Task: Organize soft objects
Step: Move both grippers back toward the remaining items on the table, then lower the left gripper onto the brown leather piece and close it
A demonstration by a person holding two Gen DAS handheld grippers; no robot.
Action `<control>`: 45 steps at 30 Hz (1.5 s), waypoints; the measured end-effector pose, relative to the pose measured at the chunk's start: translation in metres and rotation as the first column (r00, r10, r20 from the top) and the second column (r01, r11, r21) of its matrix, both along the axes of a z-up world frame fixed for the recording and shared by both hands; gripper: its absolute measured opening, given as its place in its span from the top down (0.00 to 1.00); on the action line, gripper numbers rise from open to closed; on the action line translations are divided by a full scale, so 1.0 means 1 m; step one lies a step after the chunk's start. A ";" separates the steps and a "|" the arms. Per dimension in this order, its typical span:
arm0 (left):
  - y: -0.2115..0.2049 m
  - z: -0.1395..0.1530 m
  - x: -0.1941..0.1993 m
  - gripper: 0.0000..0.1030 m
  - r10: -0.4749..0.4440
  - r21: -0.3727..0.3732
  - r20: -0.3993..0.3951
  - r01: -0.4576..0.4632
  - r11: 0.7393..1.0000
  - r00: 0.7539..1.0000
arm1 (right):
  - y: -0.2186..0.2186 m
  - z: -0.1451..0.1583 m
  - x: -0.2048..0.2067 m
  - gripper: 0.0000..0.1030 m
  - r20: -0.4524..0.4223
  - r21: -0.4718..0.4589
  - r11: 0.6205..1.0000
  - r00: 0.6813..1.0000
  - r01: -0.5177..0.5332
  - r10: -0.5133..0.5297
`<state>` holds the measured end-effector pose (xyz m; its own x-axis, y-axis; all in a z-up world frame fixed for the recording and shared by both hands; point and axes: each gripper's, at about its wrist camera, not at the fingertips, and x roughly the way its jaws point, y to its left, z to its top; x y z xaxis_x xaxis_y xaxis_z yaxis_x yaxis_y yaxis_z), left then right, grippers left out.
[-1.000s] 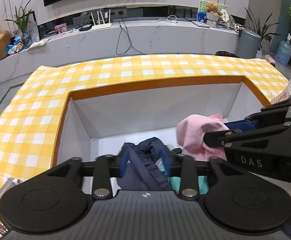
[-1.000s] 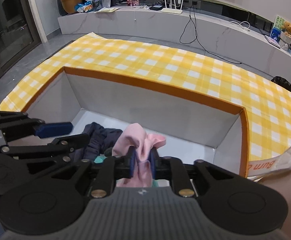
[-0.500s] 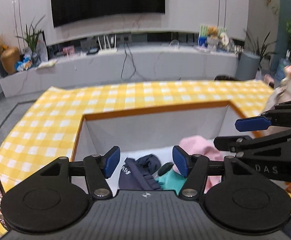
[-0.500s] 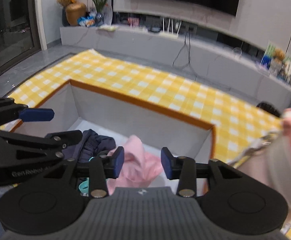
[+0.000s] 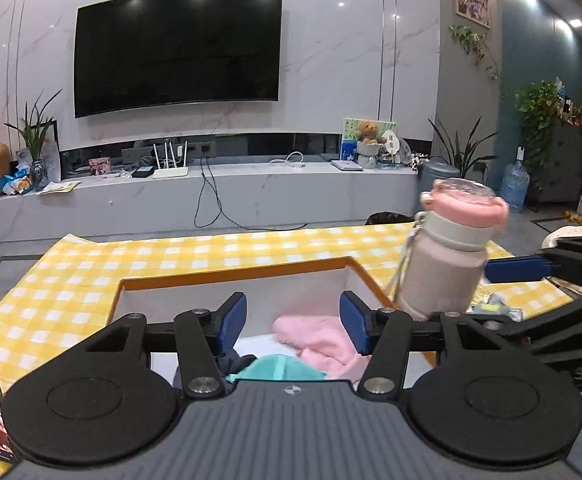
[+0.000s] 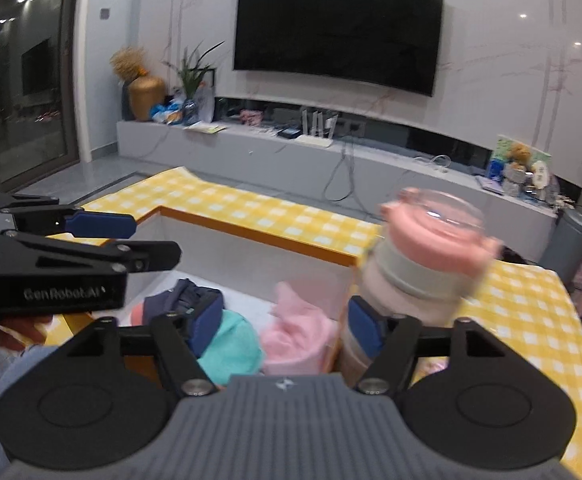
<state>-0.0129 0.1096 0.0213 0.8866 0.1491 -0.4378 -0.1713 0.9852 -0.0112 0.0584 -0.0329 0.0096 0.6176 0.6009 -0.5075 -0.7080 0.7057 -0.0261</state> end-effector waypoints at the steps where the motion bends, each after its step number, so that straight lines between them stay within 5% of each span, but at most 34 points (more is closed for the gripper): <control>1: -0.002 0.000 -0.001 0.38 -0.001 0.001 0.005 0.001 1.000 1.000 | -0.008 0.000 -0.003 0.21 0.004 0.007 1.000 1.000 0.014 -0.014; 8: -0.031 -0.005 -0.006 0.38 -0.075 -0.026 0.048 0.076 0.997 0.996 | -0.064 -0.009 -0.020 0.21 0.009 0.055 0.989 0.991 0.136 -0.137; 13: -0.057 -0.010 0.000 0.38 -0.194 -0.071 0.009 0.194 0.978 0.981 | -0.095 -0.025 -0.025 0.21 -0.043 0.027 0.973 0.973 0.230 -0.229; 20: -0.101 -0.020 0.030 0.40 -0.421 -0.108 -0.101 0.411 0.905 0.902 | -0.146 -0.048 -0.018 0.21 -0.153 -0.060 0.937 0.924 0.345 -0.351; 26: -0.140 -0.044 0.060 0.39 -0.513 -0.105 -0.200 0.502 0.858 0.835 | -0.188 -0.060 -0.003 0.22 -0.198 -0.108 0.861 0.838 0.497 -0.509; 33: -0.157 -0.075 0.097 0.28 -0.489 -0.134 -0.302 0.472 0.871 0.818 | -0.220 -0.088 0.031 0.27 -0.304 -0.146 0.823 0.767 0.549 -0.565; 45: -0.167 -0.132 0.146 0.26 -0.429 -0.181 -0.477 0.392 0.902 0.767 | -0.210 -0.121 0.103 0.45 -0.441 -0.208 0.862 0.743 0.462 -0.504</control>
